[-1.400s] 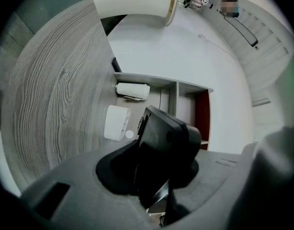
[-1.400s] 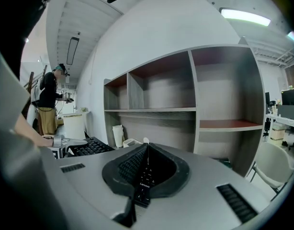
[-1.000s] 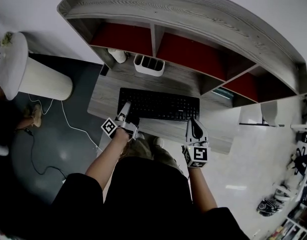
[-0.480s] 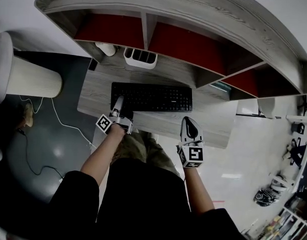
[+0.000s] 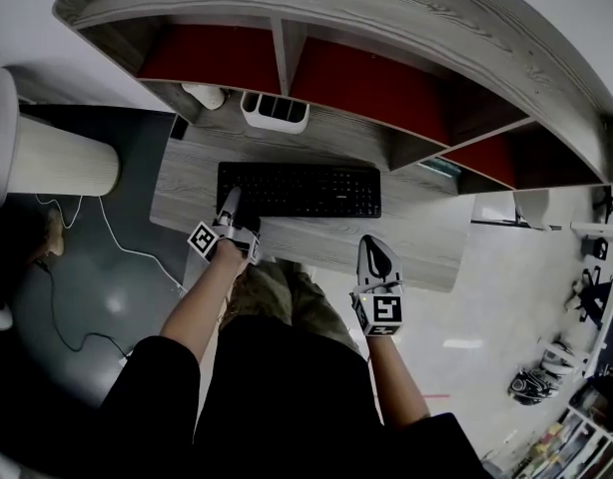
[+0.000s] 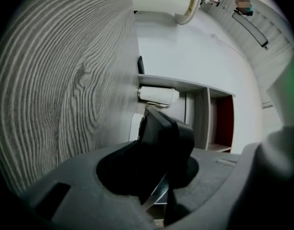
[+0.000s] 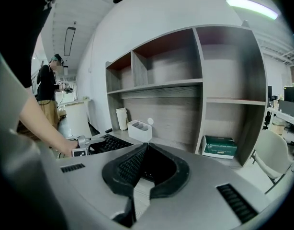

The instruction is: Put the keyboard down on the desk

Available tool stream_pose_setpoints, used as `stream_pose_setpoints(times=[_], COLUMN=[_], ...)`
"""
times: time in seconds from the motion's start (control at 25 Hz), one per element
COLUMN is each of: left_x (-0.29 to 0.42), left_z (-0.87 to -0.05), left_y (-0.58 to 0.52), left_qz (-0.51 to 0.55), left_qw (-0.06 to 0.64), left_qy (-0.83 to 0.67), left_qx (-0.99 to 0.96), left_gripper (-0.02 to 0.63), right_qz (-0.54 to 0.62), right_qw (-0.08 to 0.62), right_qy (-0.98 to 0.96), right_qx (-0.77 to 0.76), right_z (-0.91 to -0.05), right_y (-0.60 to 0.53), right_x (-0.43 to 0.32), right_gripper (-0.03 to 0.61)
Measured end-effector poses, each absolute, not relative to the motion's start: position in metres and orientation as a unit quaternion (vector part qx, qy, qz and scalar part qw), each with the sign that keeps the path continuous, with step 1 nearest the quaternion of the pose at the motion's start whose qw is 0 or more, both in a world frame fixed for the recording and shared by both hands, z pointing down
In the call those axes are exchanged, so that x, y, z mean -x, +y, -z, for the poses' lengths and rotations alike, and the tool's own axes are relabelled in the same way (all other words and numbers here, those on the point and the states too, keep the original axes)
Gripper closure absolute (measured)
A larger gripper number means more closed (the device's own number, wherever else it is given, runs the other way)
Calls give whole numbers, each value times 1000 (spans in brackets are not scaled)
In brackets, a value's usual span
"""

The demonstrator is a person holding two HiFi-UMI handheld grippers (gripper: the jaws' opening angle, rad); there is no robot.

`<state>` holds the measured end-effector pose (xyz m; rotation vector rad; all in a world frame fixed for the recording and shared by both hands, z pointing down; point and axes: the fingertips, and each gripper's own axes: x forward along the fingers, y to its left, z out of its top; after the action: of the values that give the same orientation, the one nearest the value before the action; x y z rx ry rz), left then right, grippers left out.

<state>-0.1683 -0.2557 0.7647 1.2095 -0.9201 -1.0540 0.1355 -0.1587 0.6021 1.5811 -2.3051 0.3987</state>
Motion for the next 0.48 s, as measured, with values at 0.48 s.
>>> stream_pose_setpoints(times=[0.48], left_x=[162], left_z=[-803], left_y=[-243], left_qz=[255], left_qw=[590], left_qy=[-507], left_qx=[-575], left_gripper=[482], right_qz=[-116], right_qw=[189], right_qy=[-815], right_qx=[-536], right_z=[-613], right_y=[-147], right_x=[-133], right_gripper=[565])
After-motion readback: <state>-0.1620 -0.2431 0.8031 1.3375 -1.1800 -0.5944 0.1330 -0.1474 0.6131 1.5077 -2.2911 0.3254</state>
